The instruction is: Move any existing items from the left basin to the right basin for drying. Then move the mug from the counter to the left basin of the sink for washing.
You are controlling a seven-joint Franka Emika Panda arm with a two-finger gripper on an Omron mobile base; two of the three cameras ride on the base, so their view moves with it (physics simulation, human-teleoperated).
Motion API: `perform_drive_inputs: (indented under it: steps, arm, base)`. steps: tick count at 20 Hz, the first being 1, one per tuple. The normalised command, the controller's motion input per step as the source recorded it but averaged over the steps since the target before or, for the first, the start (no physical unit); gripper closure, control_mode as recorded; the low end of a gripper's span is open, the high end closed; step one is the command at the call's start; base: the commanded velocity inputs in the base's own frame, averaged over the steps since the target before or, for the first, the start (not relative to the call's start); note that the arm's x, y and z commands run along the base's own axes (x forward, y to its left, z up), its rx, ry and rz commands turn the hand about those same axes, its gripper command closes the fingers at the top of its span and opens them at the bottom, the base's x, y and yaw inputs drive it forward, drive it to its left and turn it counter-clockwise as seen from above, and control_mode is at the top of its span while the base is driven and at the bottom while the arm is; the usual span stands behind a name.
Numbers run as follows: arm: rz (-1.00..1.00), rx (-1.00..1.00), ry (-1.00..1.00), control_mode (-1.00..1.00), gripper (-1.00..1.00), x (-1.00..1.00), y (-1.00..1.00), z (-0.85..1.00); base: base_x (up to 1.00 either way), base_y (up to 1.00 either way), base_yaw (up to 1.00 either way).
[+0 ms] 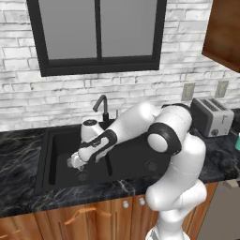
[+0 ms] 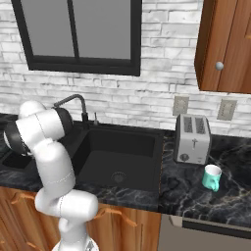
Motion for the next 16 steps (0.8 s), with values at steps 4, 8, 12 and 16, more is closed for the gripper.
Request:
perform_drive_inputs:
  steps: [4, 8, 12, 16]
  arm:
    - [0.0, 0.0, 0.0, -1.0, -1.0, 0.06, 0.11, -0.23]
    - [0.0, 0.0, 0.0, -1.0, -1.0, 0.01, 0.14, -0.25]
    - [0.0, 0.0, 0.0, -1.0, -1.0, 0.14, 0.14, -0.25]
    - [0.0, 0.0, 0.0, -1.0, -1.0, 0.34, 0.15, -0.12]
  base:
    - [0.0, 0.0, 0.0]
    - [0.0, 0.0, 0.0]
    - [0.0, 0.0, 0.0]
    - [0.0, 0.0, 0.0]
